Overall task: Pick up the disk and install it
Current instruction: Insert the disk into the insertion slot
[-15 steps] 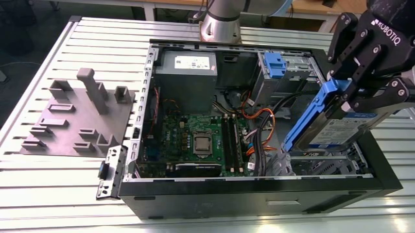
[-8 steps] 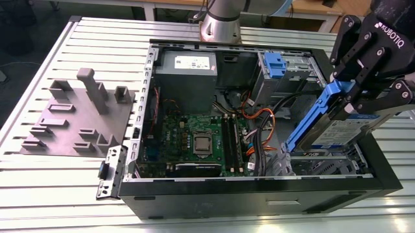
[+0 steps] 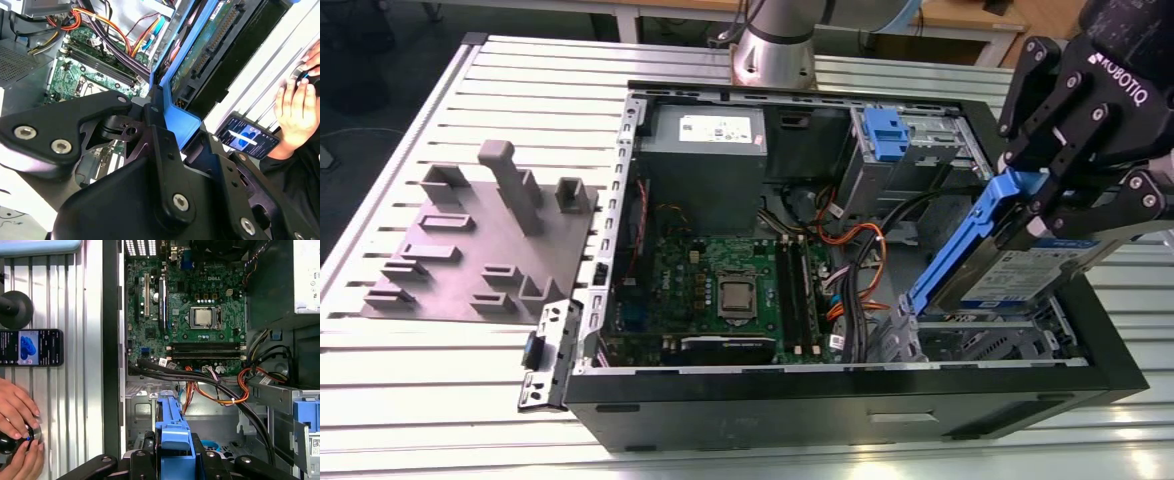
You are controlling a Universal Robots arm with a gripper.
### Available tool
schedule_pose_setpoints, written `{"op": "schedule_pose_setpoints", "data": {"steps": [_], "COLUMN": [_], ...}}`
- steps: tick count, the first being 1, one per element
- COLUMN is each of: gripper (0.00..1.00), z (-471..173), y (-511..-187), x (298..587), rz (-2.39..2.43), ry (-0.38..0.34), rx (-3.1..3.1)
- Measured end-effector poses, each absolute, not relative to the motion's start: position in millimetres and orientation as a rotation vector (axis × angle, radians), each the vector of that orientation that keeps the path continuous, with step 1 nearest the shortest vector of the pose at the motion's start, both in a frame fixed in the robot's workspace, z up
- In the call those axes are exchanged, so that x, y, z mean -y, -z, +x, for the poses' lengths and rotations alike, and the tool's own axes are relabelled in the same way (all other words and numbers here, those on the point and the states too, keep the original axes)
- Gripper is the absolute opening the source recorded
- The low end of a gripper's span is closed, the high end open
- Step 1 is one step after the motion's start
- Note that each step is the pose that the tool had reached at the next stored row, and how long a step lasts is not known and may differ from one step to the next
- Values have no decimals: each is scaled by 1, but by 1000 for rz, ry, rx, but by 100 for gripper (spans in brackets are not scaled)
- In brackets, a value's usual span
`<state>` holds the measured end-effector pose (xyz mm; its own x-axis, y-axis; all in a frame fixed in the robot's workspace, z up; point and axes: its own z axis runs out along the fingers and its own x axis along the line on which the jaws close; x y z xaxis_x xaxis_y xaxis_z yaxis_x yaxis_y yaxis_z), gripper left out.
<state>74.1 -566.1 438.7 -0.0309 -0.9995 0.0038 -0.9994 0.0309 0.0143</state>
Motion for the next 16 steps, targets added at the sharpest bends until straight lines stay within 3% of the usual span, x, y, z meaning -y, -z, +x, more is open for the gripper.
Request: {"op": "schedule_pose_setpoints", "data": {"steps": [16], "gripper": [36], "z": [75], "y": [-428], "x": [566], "rz": [2178], "ry": [12], "rx": [2246]}}
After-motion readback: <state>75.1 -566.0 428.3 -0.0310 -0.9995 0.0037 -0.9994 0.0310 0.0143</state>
